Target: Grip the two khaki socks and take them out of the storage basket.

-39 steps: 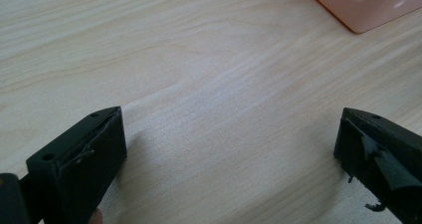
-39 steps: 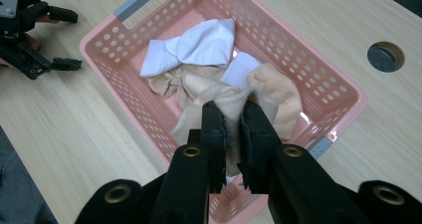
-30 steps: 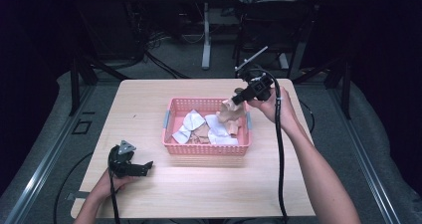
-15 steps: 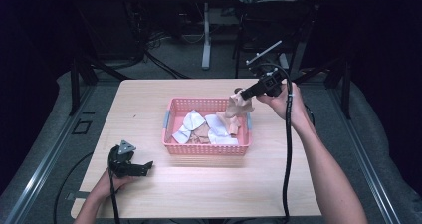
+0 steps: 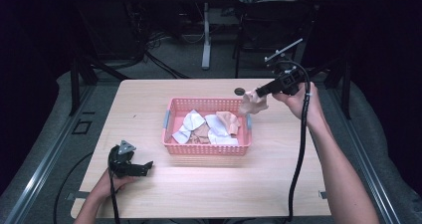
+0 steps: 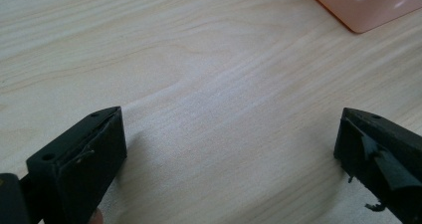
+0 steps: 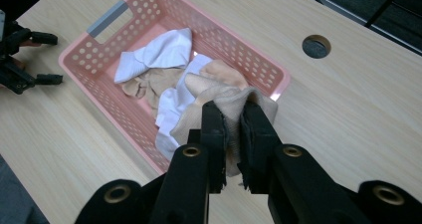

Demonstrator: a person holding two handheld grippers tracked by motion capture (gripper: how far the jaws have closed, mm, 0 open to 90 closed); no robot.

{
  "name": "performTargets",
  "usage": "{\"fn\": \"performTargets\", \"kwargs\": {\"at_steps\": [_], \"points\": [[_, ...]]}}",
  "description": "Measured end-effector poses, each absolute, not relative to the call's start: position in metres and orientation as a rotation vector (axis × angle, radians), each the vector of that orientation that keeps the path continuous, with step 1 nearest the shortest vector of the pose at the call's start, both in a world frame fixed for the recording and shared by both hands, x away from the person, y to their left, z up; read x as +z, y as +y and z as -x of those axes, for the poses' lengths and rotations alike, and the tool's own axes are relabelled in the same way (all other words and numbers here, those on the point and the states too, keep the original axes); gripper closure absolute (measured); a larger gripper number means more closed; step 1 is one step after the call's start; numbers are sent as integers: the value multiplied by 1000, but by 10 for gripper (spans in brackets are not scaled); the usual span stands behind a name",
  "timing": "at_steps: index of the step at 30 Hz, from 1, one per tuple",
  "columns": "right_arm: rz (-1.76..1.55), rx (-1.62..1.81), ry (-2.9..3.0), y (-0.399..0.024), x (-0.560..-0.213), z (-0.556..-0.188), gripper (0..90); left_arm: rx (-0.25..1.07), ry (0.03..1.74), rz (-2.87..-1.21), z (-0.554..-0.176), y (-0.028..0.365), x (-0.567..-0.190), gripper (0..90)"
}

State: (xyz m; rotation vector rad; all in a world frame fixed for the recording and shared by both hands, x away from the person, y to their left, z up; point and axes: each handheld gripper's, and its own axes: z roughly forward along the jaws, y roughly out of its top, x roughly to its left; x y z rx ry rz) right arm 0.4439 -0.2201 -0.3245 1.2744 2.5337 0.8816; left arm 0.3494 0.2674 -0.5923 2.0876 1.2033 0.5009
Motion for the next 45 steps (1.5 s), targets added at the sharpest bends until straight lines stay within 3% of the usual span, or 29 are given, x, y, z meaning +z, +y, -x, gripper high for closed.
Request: {"fn": "performTargets", "kwargs": {"at_steps": [11, 26, 45], "points": [[-1324, 894, 2480, -248, -323, -441, 822, 501, 1204, -2086, -349, 267, -592, 1], [-1434, 827, 2446, -281, -346, -444, 823, 501, 1205, -2086, -349, 267, -592, 1], [-1619, 697, 2479, -302, -422, -458, 823, 501, 1204, -2087, -349, 267, -592, 1]]}}
